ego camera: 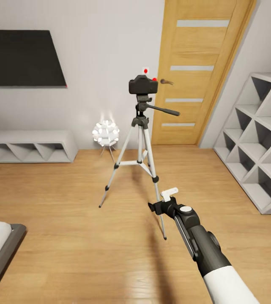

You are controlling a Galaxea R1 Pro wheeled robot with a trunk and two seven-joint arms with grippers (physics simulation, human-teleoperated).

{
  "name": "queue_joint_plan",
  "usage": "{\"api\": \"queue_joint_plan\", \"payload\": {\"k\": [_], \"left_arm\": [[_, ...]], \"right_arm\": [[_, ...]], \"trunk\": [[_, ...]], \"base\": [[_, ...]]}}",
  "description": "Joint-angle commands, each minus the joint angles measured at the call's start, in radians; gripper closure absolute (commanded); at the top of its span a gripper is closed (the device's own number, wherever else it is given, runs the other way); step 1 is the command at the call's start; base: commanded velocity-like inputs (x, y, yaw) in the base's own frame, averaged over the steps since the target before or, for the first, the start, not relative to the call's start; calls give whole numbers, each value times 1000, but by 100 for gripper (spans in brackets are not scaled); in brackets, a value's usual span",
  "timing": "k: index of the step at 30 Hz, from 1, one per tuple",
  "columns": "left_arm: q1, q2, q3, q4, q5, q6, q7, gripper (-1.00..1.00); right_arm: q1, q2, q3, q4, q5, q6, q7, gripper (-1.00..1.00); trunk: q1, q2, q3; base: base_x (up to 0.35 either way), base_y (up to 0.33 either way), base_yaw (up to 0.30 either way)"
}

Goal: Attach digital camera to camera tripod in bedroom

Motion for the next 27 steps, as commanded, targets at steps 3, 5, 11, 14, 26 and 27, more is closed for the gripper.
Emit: {"api": "queue_joint_plan", "payload": {"k": [3, 5, 11, 14, 26, 27], "left_arm": [[-1, 1, -8, 0, 8, 4, 3, -100], [-1, 2, -8, 0, 9, 4, 3, -100], [6, 3, -8, 0, 9, 5, 3, -100], [19, 4, -7, 0, 9, 4, 3, -100], [75, 11, -7, 2, 9, 2, 4, -100], [83, 12, -7, 2, 9, 1, 4, -100]], "right_arm": [[-1, -25, -4, 25, 10, 7, 7, -100], [-3, -50, -15, 48, 9, 8, 7, -100], [-4, -121, -105, 154, 6, 11, 13, -100], [-5, -150, -164, 239, 6, 9, 16, -100], [5, -274, -278, 704, 13, -60, 18, -100], [11, -291, -281, 800, 14, -104, 17, -100]], "trunk": [[0, -2, -2], [0, -2, -2], [0, -2, -2], [0, -2, -2], [0, -2, -2], [0, -2, -2]], "base": [[-318, 0, 0], [-257, 0, 0], [-117, 0, 0], [-41, 0, 0], [-10, 0, 0], [-1, 0, 0]]}}
